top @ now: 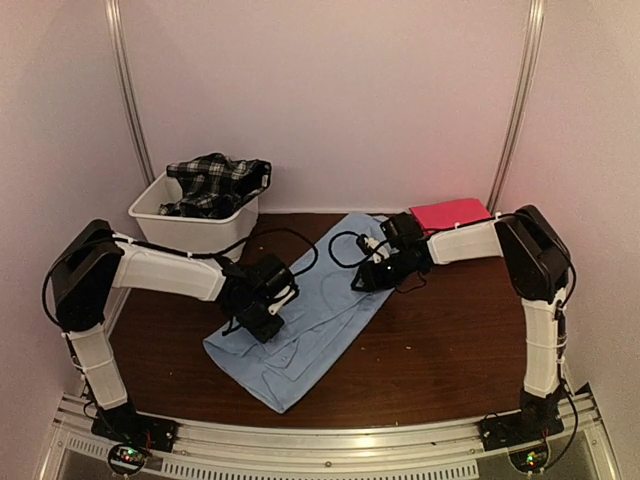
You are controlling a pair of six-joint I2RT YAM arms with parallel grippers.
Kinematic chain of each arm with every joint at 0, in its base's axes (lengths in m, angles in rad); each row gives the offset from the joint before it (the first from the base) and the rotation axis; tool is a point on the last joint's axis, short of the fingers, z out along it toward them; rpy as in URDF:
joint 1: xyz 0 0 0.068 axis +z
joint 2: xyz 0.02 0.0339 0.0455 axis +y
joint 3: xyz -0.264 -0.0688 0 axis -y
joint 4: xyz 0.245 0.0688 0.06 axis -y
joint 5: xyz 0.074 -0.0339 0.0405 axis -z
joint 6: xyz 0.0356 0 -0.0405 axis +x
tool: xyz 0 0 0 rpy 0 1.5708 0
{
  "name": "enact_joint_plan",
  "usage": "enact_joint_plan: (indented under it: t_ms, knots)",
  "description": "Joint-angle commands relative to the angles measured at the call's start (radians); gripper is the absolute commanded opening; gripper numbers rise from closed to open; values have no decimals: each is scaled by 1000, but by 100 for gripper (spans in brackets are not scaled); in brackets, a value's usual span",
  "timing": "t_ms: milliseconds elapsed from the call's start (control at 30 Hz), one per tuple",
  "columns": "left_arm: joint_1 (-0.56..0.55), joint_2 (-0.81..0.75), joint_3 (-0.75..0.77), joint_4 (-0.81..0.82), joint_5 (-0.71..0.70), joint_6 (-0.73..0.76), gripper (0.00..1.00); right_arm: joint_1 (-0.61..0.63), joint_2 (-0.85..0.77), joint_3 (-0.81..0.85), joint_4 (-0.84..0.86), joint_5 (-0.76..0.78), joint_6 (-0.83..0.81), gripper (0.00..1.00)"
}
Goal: Fold and stack the mixed laundry pile
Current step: Rotate the rectangle-folded T-shirt at the center of the board.
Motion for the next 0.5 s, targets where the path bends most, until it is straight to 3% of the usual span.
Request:
enact_joint_plan:
  t_ms: [0,133,233,300,467]
  knots:
    - [-122,39,-4,7,88,9,20,-30,97,36,-28,52,-11,43]
    - [-224,117,65,30,185,-16,19,-71,200,196,-101,87,-62,43]
    - [-248,152,121,83,262,-64,20,-92,273,350,-165,61,-95,43]
    - [-247,144,143,98,238,-96,20,-95,287,420,-213,40,-117,43]
    - [-211,71,131,127,182,-125,23,-96,164,351,-195,5,-119,46]
